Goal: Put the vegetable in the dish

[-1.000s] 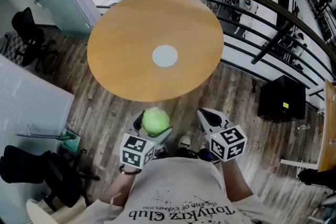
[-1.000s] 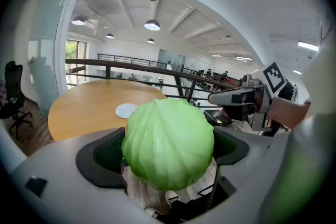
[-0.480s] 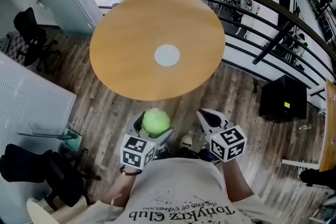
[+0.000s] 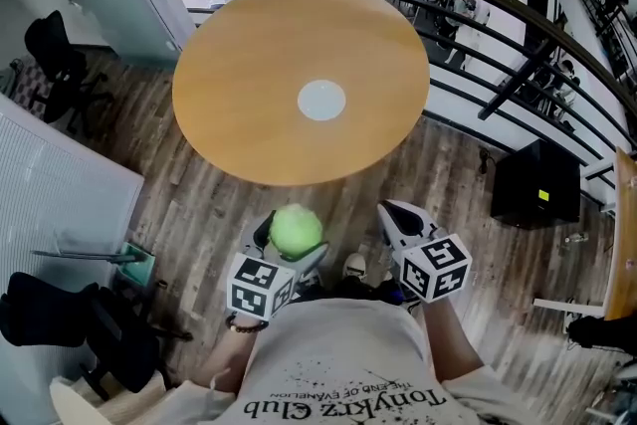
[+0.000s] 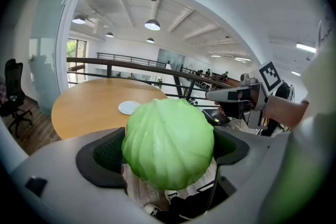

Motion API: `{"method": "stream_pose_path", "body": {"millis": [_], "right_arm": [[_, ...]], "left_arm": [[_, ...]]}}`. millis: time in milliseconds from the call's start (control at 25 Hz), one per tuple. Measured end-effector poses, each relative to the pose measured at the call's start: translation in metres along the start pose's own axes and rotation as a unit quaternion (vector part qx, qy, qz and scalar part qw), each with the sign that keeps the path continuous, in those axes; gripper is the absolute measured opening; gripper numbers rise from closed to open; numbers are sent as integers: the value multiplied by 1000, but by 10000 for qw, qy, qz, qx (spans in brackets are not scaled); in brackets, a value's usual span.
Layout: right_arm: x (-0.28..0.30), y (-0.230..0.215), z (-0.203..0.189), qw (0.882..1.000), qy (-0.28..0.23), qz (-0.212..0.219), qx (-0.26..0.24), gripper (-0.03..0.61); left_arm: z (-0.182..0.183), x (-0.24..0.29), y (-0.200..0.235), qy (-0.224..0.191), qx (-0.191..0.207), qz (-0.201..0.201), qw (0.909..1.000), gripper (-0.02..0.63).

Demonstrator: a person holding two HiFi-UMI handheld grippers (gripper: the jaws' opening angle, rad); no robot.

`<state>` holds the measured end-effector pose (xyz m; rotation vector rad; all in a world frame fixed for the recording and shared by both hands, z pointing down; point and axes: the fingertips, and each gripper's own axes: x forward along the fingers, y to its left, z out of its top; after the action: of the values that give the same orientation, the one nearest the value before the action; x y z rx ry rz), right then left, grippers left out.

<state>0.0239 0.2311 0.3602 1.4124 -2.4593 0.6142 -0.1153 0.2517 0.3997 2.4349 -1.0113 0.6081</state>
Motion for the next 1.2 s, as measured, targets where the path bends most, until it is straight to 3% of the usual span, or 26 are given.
{"method": "stream_pose_path", "body": {"millis": [640, 1200], "right_arm": [[9, 39, -5, 9996, 57, -207, -186, 23], [48, -3, 13, 9998, 75, -162, -48, 23]], "left_arm": [[-13, -39, 29, -315, -47, -88, 9995, 488], [16, 3, 56, -236, -123, -40, 9996, 488]]}}
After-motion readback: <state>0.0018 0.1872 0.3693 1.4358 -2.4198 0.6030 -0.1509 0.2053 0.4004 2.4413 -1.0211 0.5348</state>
